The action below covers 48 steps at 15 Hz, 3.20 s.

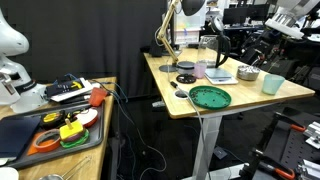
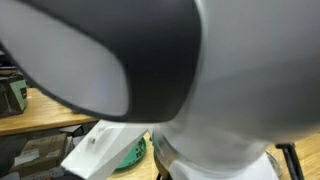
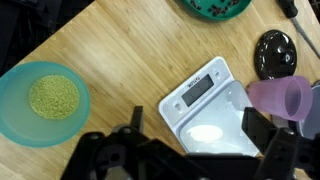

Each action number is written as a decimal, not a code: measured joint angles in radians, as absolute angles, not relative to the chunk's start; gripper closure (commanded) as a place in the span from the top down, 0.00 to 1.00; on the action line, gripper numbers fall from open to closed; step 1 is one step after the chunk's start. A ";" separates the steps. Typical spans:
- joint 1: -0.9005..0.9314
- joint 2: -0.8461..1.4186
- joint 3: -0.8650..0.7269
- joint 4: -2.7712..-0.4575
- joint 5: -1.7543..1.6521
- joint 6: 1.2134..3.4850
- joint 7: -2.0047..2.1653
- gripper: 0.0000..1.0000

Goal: Pour the contents in the blue cup onto the green plate

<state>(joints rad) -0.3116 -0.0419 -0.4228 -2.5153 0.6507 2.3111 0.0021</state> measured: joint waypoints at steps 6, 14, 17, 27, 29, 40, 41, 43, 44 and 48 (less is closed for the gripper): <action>-0.329 0.017 -0.425 -2.516 0.525 2.322 0.148 1.00; -0.340 -0.040 -0.409 -2.520 0.180 2.324 0.511 1.00; -0.342 -0.048 -0.403 -2.528 0.116 2.296 0.603 1.00; -0.374 0.018 -0.423 -2.539 0.174 2.268 0.595 1.00; -0.375 0.031 -0.425 -2.538 0.175 2.261 0.596 1.00; -0.378 0.032 -0.435 -2.537 0.174 2.236 0.597 1.00; -0.378 0.032 -0.435 -2.536 0.174 2.235 0.597 1.00; -0.378 0.033 -0.435 -2.532 0.182 2.229 0.595 1.00; -0.378 0.035 -0.435 -2.529 0.193 2.226 0.592 1.00; -0.379 0.054 -0.436 -2.522 0.237 2.219 0.577 1.00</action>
